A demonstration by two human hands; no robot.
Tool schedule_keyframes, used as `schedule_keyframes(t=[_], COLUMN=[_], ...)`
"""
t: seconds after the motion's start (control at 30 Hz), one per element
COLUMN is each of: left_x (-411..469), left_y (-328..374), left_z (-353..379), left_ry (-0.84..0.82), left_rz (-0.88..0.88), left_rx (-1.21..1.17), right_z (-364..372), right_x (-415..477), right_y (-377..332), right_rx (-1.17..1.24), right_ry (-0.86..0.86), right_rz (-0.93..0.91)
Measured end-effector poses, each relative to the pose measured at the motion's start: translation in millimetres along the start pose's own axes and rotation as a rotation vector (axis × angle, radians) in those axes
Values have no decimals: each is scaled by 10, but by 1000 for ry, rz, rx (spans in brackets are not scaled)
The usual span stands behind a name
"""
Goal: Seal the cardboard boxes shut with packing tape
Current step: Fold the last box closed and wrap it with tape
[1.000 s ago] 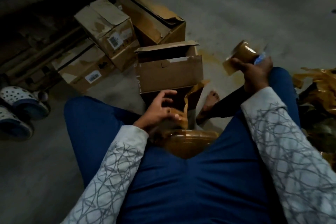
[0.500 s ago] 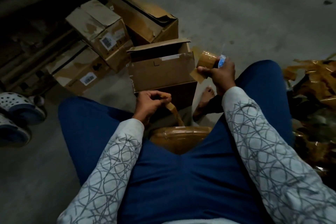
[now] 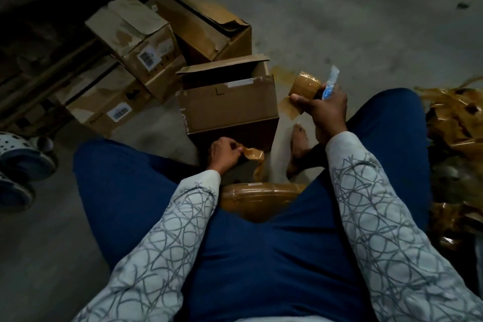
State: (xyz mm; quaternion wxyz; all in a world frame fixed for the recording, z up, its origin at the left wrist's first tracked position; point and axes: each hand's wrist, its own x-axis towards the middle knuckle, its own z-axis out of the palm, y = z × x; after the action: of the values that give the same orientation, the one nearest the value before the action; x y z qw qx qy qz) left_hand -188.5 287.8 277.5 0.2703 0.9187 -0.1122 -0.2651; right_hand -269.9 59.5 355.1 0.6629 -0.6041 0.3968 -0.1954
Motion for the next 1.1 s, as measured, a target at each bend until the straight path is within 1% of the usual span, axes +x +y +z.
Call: schedule_keyframes(t=[0.03, 0.07, 0.13, 0.2, 0.27, 0.33, 0.4, 0.47, 0.53, 0.6, 0.67, 0.7, 0.87, 1.0, 1.1], left_x=[58, 118, 201, 297, 394, 455, 515, 519, 476, 396, 349, 344, 471, 493, 561], left_y=[-28, -49, -37, -50, -130, -237, -342, -379, -390, -386, -430, -449, -483, -411, -471], left_z=[35, 69, 118, 202, 313, 415, 505, 504, 458, 384, 347, 337, 378, 261, 100], left_ry=[-6, -20, -47, -15, 34, 39, 2, -73, -194, -307, -385, -396, -392, -344, -220], left_rz=[-74, -165, -368, -498, -562, -613, -651, -692, -714, -732, -741, -745, -715, -666, -594], left_rx=[-25, -99, -347, -545, -657, -702, -720, -713, -672, -680, -673, -672, -604, -604, -545], right_z=[-33, -66, -133, -208, -282, -338, -355, -329, -279, -212, -131, -98, 55, 184, 186], right_x=[-8, -27, -57, -74, -81, -82, -66, -48, -22, -16, -42, -59, -127, -172, -207], right_y=[6, -7, -28, -37, -1, 55, 89, 73, 34, -6, -42, -49, -29, -26, -25], right_rx=[1, -2, -10, 27, 60, 64, 70, 76, 75, 81, 81, 77, 81, 52, -1], right_ry=[6, 17, 46, 61, 75, 84, 90, 94, 89, 67, 45, 39, 13, -5, -5], right_rz=[0, -4, -4, -11, -11, 4, 30, 43, 43, 34, 32, 36, 64, 68, 55])
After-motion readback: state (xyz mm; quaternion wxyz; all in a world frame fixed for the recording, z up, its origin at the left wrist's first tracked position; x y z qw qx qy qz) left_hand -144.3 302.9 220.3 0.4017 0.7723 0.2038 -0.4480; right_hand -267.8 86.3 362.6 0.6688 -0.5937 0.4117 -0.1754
